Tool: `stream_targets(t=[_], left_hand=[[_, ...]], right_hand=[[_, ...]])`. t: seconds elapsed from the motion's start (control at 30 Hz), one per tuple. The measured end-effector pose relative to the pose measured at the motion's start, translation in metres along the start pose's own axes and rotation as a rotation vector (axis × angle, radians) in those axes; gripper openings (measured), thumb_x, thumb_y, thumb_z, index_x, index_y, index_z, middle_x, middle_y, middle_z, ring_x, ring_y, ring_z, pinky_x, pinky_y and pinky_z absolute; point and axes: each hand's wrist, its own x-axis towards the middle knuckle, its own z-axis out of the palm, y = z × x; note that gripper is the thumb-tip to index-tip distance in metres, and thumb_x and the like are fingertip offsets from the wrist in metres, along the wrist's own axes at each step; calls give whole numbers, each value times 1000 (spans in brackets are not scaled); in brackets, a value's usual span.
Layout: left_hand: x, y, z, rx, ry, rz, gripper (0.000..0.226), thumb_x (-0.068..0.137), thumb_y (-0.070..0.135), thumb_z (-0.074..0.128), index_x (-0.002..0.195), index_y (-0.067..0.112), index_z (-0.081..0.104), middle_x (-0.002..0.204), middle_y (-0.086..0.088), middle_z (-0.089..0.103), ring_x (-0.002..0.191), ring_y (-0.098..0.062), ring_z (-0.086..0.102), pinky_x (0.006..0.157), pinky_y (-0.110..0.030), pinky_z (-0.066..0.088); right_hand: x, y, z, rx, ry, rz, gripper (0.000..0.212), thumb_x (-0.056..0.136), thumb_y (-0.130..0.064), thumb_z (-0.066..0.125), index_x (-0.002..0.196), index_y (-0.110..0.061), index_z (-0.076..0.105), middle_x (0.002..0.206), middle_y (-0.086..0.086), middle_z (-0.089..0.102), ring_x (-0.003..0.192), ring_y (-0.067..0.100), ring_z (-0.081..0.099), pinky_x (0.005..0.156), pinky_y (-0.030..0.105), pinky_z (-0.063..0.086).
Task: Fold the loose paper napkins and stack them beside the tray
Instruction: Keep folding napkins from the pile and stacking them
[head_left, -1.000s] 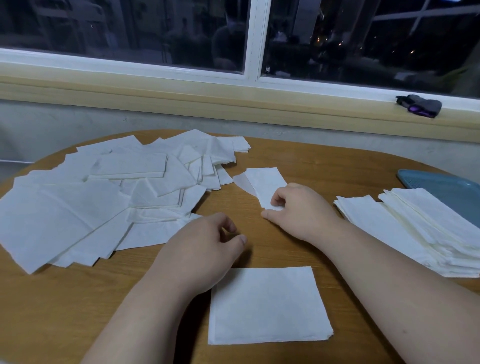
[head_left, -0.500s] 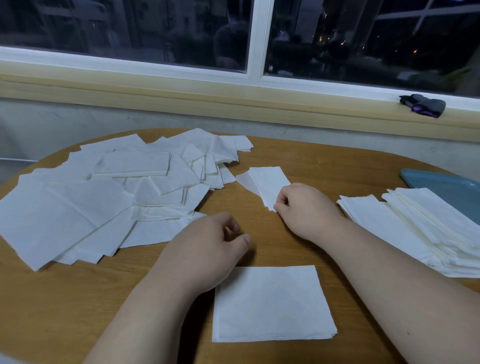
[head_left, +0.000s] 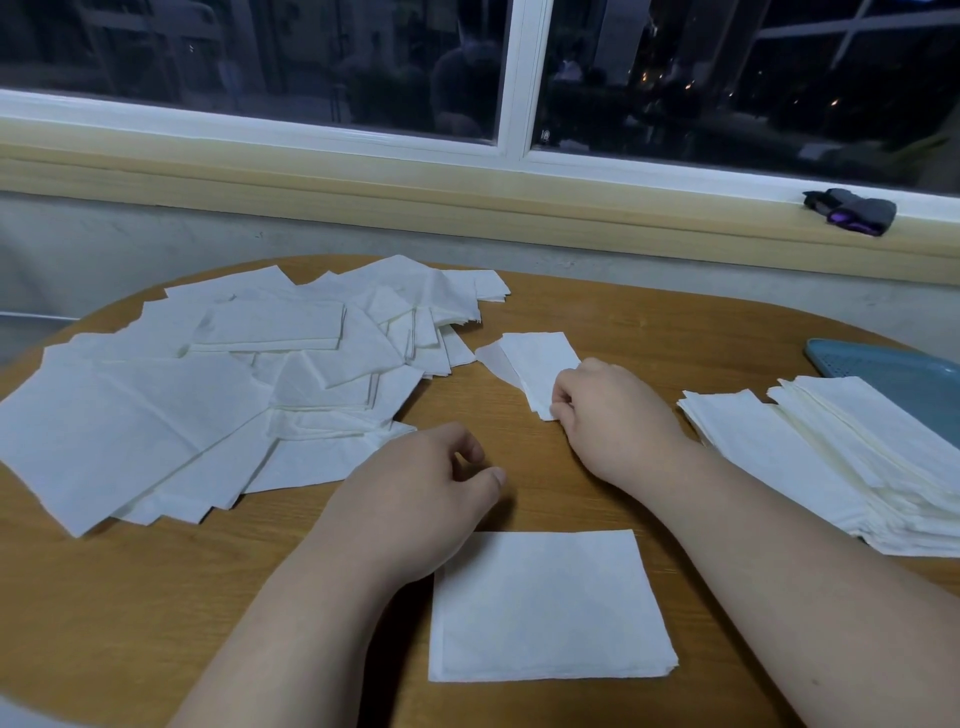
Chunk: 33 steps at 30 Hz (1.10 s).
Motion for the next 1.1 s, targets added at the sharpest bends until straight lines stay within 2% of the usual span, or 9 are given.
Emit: stream_targets(t=[0.13,0.27,0.37,0.53,0.7,0.83,0.9,0.97,1.1], left_hand=[[0,0,-1,-5,5,3,20,90,56,57,99,38,59,90,15,64,81,-1,60,78,-31,53],[0,0,-1,-40,44,20,22,90,54,59,107,40,57,93,16,61,83,-1,59,78,-30,52],[0,0,1,-116,118,52,39,89,52,60,126,40,52,111,21,53,100,0,56,87,-30,50],[-3,4,1,-319,167,106,74,86,53,64,151,42,29,149,24,34,126,13,38,100,-23,36],[-12,12,2,-573,25,233,100,64,64,72,151,51,24,153,33,32,143,5,28,115,-35,31],[-23,24,6,-778,-170,346,71,72,39,78,137,39,50,134,15,62,128,-9,56,104,-38,47],[-27,30,8,-856,-138,272,47,78,19,79,122,25,64,117,2,74,110,-22,70,89,-38,58],[-31,36,8,-877,-45,186,27,85,9,76,111,18,73,105,-4,77,99,-28,74,89,-48,59],[-33,36,7,-882,19,29,16,92,12,67,103,18,77,98,-6,78,89,-30,76,90,-55,57]], right_hand=[[-2,6,-15,300,122,147,16,102,-28,52,97,-24,66,103,-9,56,89,13,55,74,31,45],[-19,1,-44,473,170,120,11,102,-31,53,96,-32,61,101,-16,63,88,5,57,71,27,48],[-43,-5,-64,607,154,90,11,101,-31,55,92,-33,59,97,-17,69,90,7,65,76,34,55],[-93,-4,-86,1117,81,-16,12,97,-9,58,87,-14,63,81,1,72,74,14,70,70,28,58],[-121,15,-83,1445,-49,-177,22,84,-40,76,81,-21,66,73,2,65,67,13,60,62,21,50],[-129,25,-78,1692,-98,-158,32,74,-42,84,80,-17,65,68,3,59,59,13,54,53,20,43],[-131,24,-78,1793,-63,-76,33,72,-39,86,81,-15,64,70,6,60,59,15,55,52,22,44],[-130,23,-78,1828,4,59,26,80,-35,75,87,-13,62,76,9,64,65,19,61,55,26,51],[-130,14,-71,1667,36,255,41,92,-42,54,121,-13,56,102,13,75,84,36,70,68,46,53]])
